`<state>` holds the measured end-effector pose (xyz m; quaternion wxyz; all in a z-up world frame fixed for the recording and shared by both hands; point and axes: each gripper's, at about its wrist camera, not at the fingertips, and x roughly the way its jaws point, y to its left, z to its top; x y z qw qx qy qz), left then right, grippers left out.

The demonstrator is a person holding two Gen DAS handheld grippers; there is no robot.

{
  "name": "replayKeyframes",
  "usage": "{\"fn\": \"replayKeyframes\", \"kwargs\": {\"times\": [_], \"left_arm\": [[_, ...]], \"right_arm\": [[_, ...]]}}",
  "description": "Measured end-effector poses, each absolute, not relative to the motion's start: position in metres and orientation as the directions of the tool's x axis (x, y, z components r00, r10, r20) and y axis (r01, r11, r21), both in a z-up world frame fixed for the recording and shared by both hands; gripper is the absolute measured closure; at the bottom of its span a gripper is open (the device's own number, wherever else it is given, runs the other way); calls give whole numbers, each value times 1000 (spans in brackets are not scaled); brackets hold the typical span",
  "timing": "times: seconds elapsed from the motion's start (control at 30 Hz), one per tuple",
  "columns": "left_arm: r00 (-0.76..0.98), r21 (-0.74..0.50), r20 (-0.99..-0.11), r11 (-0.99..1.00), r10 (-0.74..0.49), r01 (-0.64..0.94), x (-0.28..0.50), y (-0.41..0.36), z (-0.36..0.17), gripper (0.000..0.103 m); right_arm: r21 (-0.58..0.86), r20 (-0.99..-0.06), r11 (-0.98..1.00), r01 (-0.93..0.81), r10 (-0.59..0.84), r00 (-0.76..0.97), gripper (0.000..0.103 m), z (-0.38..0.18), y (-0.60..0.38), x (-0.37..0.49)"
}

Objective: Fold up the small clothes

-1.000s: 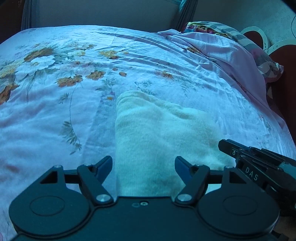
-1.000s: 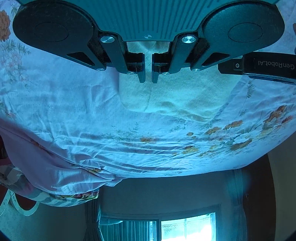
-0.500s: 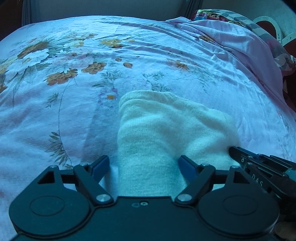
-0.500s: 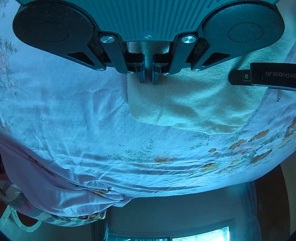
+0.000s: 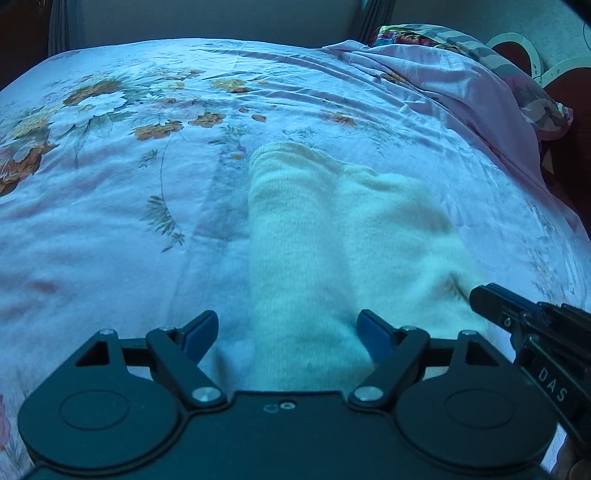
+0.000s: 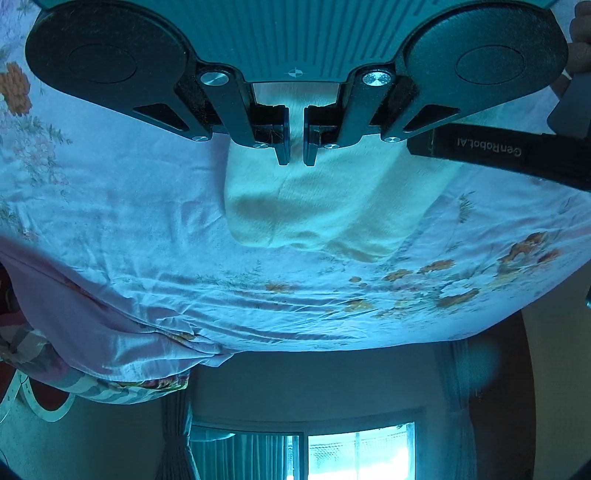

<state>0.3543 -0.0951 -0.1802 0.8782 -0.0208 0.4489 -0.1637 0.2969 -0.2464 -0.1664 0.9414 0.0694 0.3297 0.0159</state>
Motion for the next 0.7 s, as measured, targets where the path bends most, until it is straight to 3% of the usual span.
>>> {"fn": "replayKeyframes", "kwargs": {"times": [0.3, 0.7], "left_arm": [[517, -190, -797, 942, -312, 276, 309, -87, -187, 21], [516, -176, -802, 945, -299, 274, 290, -83, -180, 24]], "right_arm": [[137, -680, 990, 37, 67, 730, 99, -195, -239, 244], [166, -692, 985, 50, 80, 717, 99, -184, -243, 226]]}}
